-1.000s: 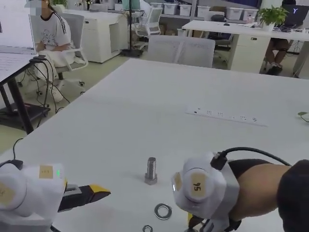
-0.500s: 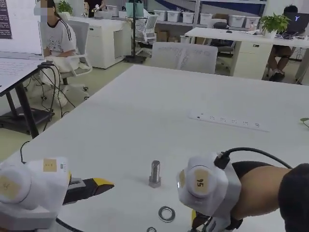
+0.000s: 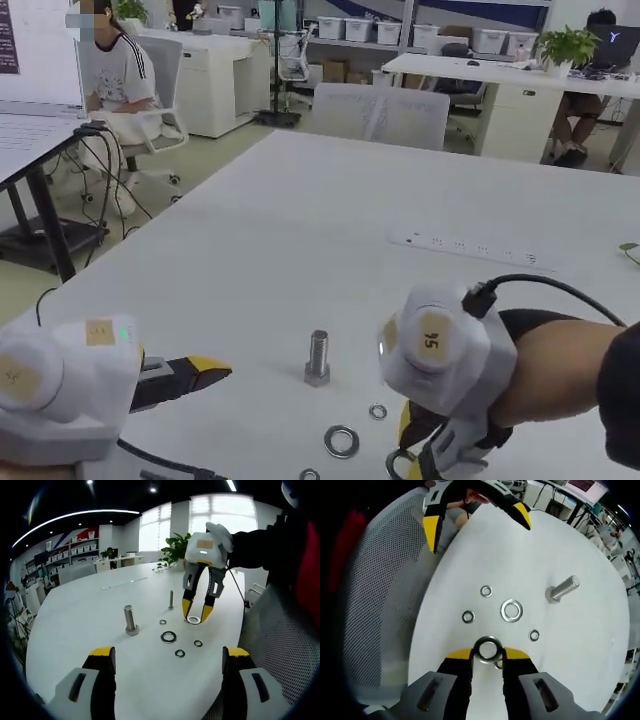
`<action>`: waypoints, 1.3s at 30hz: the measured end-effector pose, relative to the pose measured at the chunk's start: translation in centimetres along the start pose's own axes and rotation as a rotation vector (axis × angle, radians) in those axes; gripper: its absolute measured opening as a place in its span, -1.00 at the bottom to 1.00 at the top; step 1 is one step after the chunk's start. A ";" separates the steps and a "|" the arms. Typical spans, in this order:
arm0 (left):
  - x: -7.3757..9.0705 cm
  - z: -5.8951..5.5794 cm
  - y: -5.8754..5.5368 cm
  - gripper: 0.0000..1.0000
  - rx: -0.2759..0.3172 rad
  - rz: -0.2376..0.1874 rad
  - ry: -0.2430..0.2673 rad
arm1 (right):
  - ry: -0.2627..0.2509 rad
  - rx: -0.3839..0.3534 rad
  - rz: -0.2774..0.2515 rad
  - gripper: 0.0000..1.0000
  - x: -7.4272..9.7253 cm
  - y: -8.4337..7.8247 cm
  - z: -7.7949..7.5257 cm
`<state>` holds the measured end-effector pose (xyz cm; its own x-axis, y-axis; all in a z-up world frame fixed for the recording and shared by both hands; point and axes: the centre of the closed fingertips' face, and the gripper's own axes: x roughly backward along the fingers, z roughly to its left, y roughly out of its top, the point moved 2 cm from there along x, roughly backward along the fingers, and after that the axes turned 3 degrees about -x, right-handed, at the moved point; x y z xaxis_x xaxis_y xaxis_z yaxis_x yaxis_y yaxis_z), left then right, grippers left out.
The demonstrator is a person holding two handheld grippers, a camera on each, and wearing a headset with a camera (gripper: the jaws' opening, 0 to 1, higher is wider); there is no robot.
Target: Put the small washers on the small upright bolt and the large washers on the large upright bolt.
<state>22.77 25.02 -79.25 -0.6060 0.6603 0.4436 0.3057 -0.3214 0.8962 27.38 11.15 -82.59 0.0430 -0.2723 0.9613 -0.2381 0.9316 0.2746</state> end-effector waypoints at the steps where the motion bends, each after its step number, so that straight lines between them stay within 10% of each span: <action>1: 0.0 0.1 0.0 0.75 0.002 -0.002 0.003 | -0.001 -0.002 0.000 -0.54 0.2 0.1 -0.1; 39: 0.5 2.9 -0.4 0.66 0.032 -0.060 0.163 | -0.143 0.091 -0.092 -0.54 6.8 8.2 -7.4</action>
<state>24.46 27.49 -79.43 -0.7339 0.5584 0.3867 0.2869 -0.2612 0.9217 32.91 18.75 -73.65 -0.0680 -0.3929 0.9171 -0.3269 0.8772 0.3515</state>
